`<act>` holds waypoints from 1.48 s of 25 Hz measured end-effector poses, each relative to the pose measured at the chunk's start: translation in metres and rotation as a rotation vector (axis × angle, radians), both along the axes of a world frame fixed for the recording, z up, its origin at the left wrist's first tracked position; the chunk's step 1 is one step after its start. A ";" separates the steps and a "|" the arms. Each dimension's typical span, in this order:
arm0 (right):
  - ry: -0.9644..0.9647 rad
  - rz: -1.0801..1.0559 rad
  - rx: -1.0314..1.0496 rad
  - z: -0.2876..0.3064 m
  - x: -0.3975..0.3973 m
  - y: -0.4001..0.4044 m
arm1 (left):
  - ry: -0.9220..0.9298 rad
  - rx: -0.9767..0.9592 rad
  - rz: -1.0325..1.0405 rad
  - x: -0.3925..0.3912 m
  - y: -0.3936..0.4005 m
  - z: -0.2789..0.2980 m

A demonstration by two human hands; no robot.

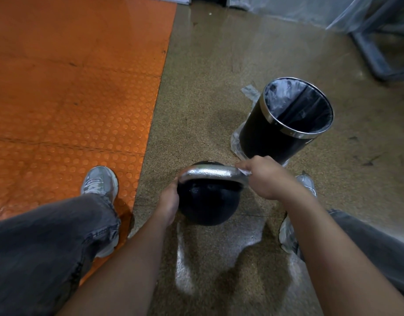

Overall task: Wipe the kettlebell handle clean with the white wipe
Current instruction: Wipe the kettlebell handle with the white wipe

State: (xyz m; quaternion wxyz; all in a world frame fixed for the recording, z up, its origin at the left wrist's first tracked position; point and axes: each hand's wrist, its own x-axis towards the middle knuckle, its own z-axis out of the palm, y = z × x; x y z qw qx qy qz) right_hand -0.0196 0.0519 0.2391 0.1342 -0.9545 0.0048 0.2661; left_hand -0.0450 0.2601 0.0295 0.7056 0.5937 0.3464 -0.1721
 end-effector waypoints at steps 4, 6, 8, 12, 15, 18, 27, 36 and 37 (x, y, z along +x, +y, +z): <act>-0.030 0.006 0.081 0.000 -0.003 0.013 | -0.007 0.017 -0.006 0.000 -0.002 0.003; -0.057 -0.002 0.076 -0.004 -0.012 0.004 | 0.005 0.025 -0.011 0.000 -0.002 0.003; -0.060 -0.046 0.045 -0.009 -0.020 -0.006 | 0.014 0.018 0.006 -0.001 0.000 0.003; -0.142 -0.046 0.053 -0.022 -0.022 0.009 | 0.016 0.009 -0.010 -0.002 -0.001 0.004; -0.325 0.019 0.156 -0.039 -0.060 0.016 | 0.022 -0.007 0.014 -0.001 -0.002 0.007; -0.377 -0.037 0.175 -0.061 -0.082 0.006 | 0.038 -0.020 0.024 -0.001 -0.002 0.010; -0.446 -0.133 0.150 -0.081 -0.086 0.023 | 0.049 -0.018 0.032 -0.001 -0.001 0.013; -0.486 -0.191 0.158 -0.089 -0.084 0.027 | 0.030 0.036 0.018 -0.001 -0.003 0.017; -0.482 -0.222 0.162 -0.088 -0.079 0.027 | 0.033 0.035 0.015 -0.001 -0.003 0.017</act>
